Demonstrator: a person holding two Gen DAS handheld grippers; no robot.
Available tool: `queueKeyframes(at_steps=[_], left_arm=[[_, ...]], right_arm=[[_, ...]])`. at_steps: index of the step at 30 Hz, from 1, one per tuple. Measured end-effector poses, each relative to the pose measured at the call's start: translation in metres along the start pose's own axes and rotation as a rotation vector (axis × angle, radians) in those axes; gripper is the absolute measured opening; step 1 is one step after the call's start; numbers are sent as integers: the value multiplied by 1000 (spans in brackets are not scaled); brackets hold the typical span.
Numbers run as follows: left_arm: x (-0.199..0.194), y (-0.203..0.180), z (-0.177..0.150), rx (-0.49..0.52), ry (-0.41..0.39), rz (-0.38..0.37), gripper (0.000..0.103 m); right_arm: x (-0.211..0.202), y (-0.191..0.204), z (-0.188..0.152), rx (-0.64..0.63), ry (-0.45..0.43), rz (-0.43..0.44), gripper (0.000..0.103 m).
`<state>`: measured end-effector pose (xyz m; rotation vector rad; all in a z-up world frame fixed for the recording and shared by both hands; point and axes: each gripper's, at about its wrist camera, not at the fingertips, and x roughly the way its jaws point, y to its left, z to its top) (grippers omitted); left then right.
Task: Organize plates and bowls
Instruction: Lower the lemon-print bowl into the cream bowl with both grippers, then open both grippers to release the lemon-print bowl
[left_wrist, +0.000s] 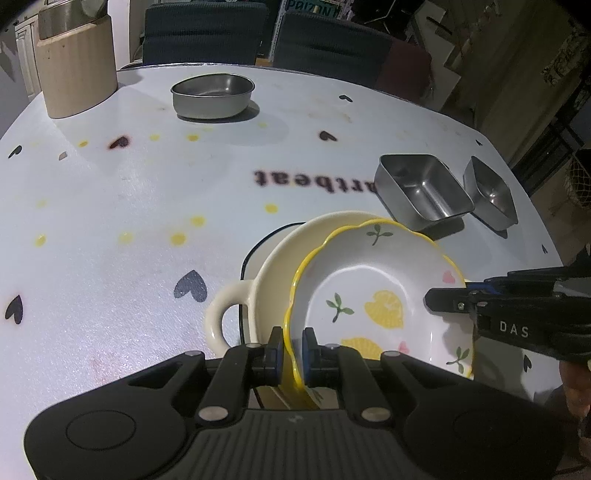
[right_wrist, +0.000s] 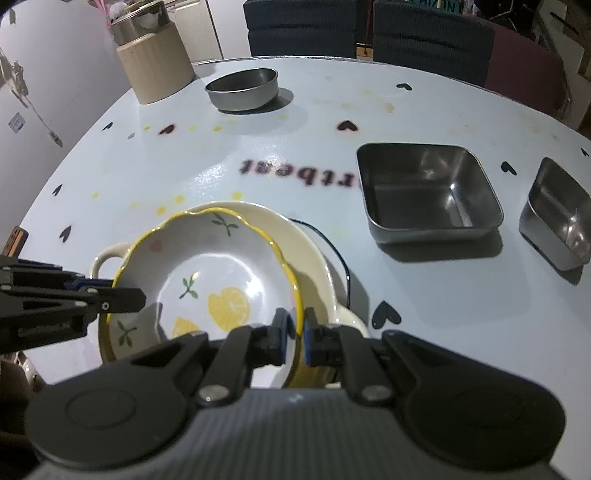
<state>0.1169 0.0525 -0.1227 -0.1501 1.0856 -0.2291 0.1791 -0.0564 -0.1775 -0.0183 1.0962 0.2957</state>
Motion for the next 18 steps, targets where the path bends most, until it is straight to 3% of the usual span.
queueKeyframes(at_steps=[18], left_arm=[[-1,4,0,-8,6,-11,10]], right_arm=[[15,0,5,31,36,3,16]])
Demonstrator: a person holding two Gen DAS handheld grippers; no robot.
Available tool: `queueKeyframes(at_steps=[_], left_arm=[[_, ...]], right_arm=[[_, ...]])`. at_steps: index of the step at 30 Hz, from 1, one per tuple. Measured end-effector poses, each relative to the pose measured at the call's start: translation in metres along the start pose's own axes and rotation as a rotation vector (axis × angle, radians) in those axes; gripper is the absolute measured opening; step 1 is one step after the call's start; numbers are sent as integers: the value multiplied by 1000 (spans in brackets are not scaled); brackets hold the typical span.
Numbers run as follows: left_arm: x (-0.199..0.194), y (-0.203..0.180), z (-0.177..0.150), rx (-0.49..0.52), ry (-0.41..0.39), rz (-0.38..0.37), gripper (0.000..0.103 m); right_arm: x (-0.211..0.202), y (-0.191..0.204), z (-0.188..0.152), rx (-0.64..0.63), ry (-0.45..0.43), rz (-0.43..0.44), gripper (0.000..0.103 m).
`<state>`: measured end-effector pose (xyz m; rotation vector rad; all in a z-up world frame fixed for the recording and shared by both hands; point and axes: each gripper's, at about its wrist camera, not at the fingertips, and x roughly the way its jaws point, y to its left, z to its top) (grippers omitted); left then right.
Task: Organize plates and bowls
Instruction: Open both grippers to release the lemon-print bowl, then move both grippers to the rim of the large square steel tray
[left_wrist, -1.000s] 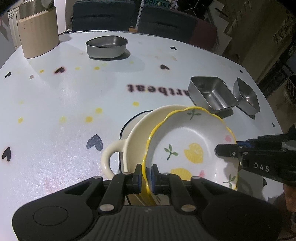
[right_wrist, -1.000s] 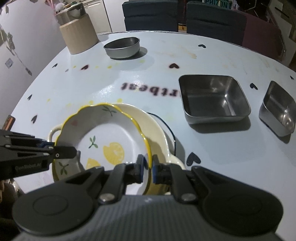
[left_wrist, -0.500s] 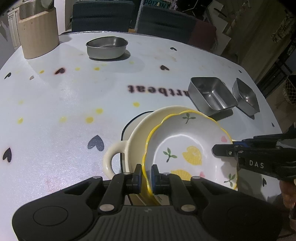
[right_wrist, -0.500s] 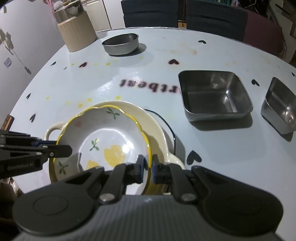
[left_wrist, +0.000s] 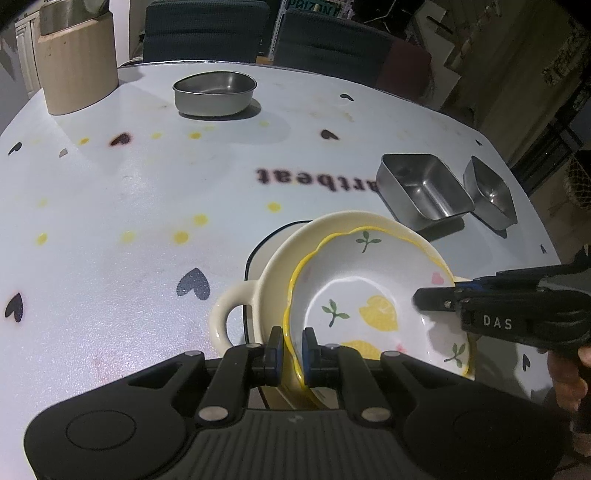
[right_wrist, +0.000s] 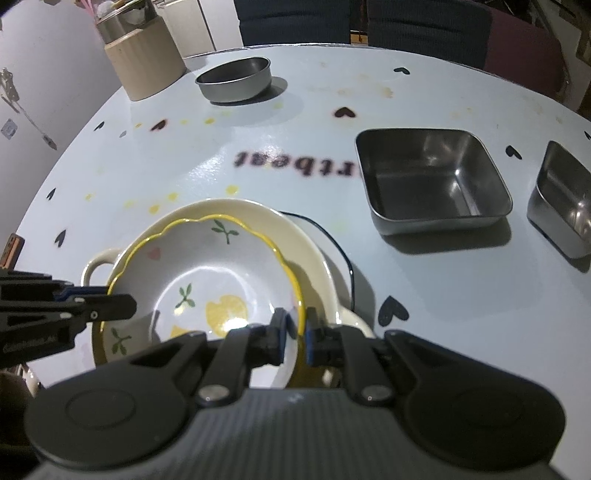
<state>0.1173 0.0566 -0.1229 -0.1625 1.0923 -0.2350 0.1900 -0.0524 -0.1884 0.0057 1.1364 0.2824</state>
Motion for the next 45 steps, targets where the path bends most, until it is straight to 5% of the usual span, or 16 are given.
queueKeyframes(at_steps=[7,29,36,42,45], left_arm=[[1,2,-1,1,0,-11,10],[-2,1,-1,17,-3,-7,11],[-18,2,2,23,-57,12,13],[-23,-1,1,28,-58,26,34],[-26,-6,2,39,-66,30,55]], right_arm=[[1,4,2,-6,11,27,35],[-18,7,1,-68,-31,6,40],[-28,5,1,-63,-49,17,40],[-40,5,-4,-66,-70,38,44],[-49,5,-6,-81,-94,37,52]])
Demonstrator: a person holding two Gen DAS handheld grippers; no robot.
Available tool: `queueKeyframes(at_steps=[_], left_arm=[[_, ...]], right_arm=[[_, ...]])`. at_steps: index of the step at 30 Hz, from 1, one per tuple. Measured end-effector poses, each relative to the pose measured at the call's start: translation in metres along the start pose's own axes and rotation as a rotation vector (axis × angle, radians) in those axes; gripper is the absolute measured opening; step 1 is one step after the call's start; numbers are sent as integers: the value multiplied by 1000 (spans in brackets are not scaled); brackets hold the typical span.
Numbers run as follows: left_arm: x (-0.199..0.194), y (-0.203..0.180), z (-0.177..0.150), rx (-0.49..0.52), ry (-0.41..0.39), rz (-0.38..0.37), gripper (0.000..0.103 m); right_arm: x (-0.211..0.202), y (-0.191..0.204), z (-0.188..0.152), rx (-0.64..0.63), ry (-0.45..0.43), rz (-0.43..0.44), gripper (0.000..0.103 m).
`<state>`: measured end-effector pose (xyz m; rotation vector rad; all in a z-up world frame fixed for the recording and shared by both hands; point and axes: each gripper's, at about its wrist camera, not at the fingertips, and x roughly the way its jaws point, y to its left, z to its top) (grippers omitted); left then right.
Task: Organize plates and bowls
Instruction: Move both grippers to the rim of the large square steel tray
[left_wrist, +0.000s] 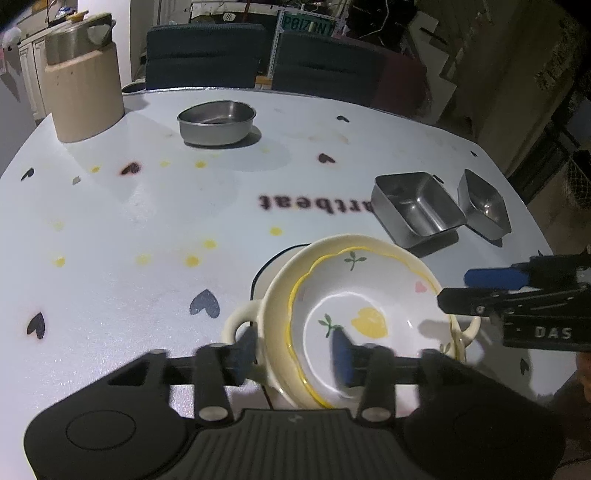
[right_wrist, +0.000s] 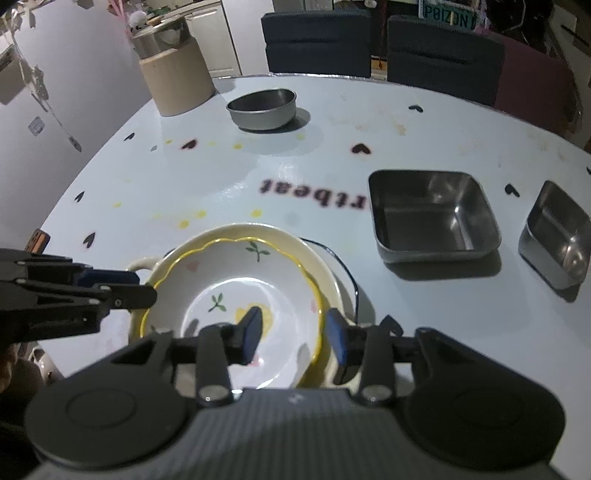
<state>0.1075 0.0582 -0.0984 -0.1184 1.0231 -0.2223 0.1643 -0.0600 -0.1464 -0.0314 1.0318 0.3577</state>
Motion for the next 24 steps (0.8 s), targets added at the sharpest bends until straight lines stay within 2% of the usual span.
queueKeyframes(at_steps=[2,4,8,10,16,20,24], left_arm=[[-2,-4,3,10,-11,0,67],[-4,-10,7,22,-25,-2,77],[-9,-25,21,63,-76,8,98],[-10,-33,29,86,-103,14,102],[-4,-55,52,99,-145,16,103],[10,-69,71,66,-112,-22,103],[26,-85,89,24,-113,-44,103]], right_arm=[[-8,-3,0,-3,-26,-1,61],[-18,-8,-1,10,-54,-13,79],[-36,-26,-1,43,-110,-47,94],[-44,-38,0,70,-139,-79,103],[-63,-77,9,155,-213,-153,103],[-63,-104,15,193,-259,-173,103],[-54,-129,26,243,-285,-193,103]])
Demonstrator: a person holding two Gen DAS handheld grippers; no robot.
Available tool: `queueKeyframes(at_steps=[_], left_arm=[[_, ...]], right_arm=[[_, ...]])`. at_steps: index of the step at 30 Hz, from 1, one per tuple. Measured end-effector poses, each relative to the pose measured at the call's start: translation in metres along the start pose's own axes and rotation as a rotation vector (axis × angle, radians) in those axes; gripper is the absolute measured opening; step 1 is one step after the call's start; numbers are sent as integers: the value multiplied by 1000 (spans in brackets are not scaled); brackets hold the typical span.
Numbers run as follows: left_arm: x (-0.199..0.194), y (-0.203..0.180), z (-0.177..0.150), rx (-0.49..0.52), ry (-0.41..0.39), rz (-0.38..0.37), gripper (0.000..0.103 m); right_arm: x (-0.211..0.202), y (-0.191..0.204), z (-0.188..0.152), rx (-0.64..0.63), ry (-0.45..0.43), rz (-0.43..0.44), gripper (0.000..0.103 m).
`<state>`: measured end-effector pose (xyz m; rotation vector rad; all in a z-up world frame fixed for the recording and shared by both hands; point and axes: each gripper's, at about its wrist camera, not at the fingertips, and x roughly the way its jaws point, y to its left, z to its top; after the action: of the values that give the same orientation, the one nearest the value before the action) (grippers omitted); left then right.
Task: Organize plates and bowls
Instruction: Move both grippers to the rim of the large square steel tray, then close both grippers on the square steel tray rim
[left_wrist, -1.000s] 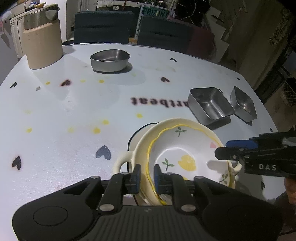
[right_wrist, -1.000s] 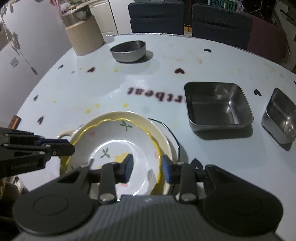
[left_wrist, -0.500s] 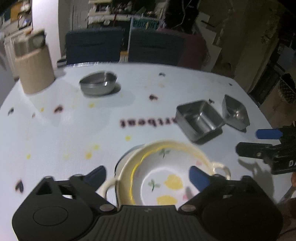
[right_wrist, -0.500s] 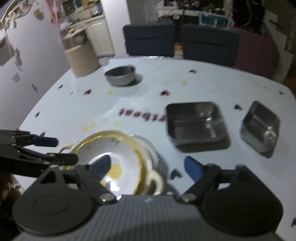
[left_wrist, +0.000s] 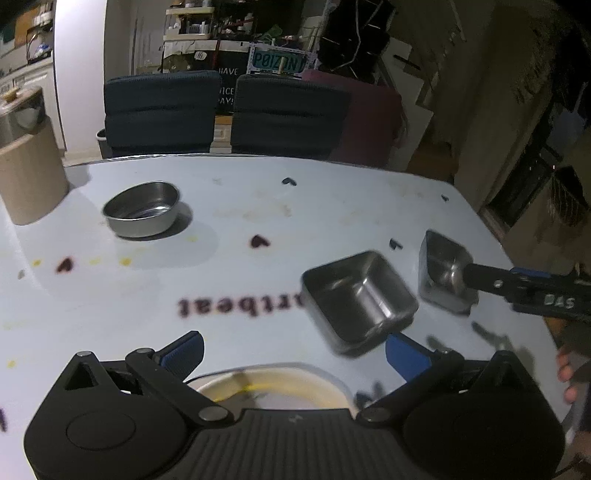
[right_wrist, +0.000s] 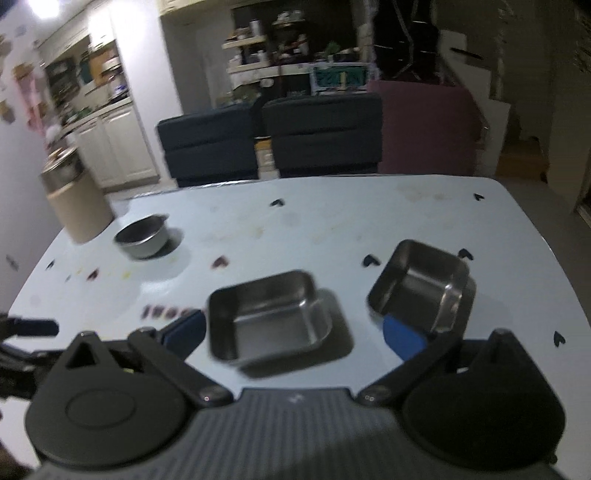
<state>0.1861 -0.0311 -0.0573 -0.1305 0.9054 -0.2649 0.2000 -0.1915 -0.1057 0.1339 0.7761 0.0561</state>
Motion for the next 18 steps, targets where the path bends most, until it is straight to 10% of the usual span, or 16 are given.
queueKeyframes(at_steps=[6,12,18], left_arm=[[39,-14,15,-110,45,-41,102],[79,-7,22,-208,112,-51,74],[111,1,28,-261,162,-71,55]], right_arm=[[37,-25,26,29,4,-29,83],[79,-36,32,14,70,19,46],[112,-22,30,-42,146,61,34]])
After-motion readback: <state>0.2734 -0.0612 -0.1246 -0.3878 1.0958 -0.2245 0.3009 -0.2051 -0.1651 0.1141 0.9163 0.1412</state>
